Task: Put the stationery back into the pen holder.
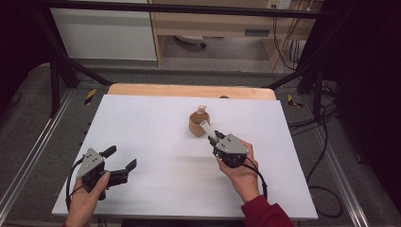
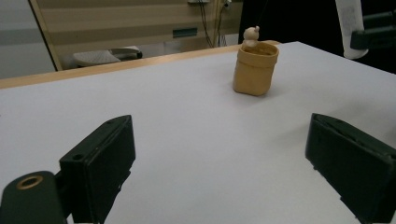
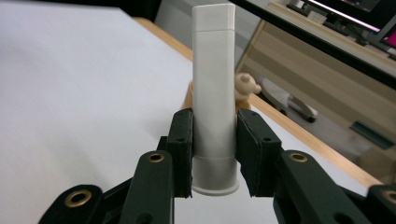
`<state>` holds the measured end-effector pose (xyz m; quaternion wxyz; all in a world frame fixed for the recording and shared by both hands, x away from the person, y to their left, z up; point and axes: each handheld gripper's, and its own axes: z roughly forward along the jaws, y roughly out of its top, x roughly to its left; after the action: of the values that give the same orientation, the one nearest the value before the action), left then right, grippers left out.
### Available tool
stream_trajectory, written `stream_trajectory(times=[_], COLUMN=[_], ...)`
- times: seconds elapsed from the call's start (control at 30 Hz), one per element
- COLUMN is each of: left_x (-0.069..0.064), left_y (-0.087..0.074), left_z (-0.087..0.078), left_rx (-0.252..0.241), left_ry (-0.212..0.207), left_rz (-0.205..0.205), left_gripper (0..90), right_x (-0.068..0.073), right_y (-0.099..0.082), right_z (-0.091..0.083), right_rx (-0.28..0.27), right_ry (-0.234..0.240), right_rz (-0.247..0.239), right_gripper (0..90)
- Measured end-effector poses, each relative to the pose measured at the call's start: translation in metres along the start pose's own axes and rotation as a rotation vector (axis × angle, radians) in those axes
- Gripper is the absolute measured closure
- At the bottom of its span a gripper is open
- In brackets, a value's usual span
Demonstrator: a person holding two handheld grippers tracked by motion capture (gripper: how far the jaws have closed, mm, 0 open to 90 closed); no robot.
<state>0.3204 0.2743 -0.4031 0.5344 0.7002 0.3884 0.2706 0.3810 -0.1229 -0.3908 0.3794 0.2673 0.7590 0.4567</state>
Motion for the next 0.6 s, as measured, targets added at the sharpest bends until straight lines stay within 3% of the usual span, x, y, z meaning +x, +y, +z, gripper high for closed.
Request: stream_trajectory(times=[0.07,0.23,0.4,0.6], left_x=[0.0,0.004,0.002,-0.007], left_y=[-0.001,-0.003,-0.005,-0.009], left_z=[-0.001,-0.004,0.001,0.006], left_rx=[-0.001,-0.003,0.031,0.056], left_ry=[-0.013,-0.001,0.009,-0.035], left_rz=[-0.007,-0.003,-0.002,-0.039], left_gripper=[8.3,8.2,8.0,8.1], right_x=[-0.002,-0.008,-0.017,-0.023], right_y=[0.005,0.015,0.03,0.038], right_z=[0.0,0.007,0.02,0.042], right_rx=[-0.019,-0.027,-0.039,-0.043], right_ry=[0.012,0.036,0.05,0.071], right_rz=[0.034,0.08,0.146,0.238], right_gripper=[67.6,67.6,67.6,67.6])
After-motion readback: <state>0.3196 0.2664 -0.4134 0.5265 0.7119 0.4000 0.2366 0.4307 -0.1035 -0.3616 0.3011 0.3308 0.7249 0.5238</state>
